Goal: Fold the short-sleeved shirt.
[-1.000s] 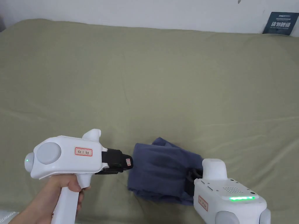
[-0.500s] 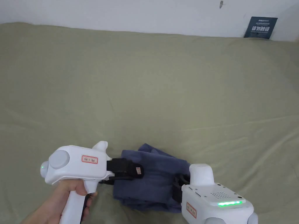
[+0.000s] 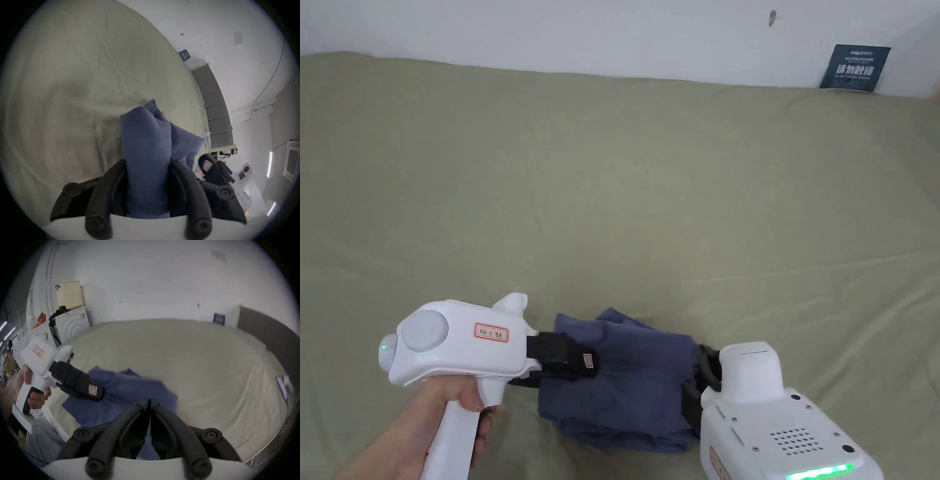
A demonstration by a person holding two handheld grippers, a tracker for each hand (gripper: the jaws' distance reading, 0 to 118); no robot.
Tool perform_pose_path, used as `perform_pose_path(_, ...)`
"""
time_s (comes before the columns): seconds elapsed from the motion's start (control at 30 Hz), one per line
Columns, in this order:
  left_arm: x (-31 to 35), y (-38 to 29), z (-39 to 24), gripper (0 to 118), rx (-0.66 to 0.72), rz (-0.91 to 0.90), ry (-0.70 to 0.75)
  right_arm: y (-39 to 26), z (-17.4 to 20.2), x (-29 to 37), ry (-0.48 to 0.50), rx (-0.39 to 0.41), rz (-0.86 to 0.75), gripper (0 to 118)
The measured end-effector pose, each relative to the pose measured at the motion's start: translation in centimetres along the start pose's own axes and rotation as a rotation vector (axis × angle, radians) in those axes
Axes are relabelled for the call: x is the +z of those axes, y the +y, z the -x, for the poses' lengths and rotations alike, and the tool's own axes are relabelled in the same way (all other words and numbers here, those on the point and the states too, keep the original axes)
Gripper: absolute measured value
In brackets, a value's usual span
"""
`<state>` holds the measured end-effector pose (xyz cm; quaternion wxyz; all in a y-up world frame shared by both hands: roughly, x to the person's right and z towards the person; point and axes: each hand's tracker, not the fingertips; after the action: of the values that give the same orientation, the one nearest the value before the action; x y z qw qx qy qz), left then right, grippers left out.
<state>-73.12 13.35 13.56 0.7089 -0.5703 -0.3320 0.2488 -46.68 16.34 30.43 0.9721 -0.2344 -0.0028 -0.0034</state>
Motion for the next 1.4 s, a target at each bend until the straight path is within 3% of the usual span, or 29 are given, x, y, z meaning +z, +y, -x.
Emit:
perform_pose_path(0.2, 3.2, -0.1, -0.2, 34, -0.022, -0.049, 0.024, 2.9, 0.1, 2.4, 0.015, 0.033, -0.091, 6)
perform_pose_path(0.37, 8.2, 1.7, 3.2, 34, 0.001, -0.095, 0.089, 4.4, 2.2, 1.7, 0.053, 0.084, -0.122, 6)
perform_pose_path(0.8, 28.3, 6.0, 16.5, 34, 0.125, -0.264, 0.328, 8.0, 18.5, -4.3, 0.398, 0.107, -0.165, 6)
perform_pose_path(1.0, 34.2, 10.5, 22.5, 34, 0.142, -0.251, 0.416, 8.4, 24.7, -7.6, 0.467, 0.135, -0.145, 6)
perform_pose_path(1.4, 36.0, 17.1, 29.8, 34, 0.093, -0.136, 0.417, 8.1, 29.8, -13.0, 0.536, 0.177, -0.094, 6)
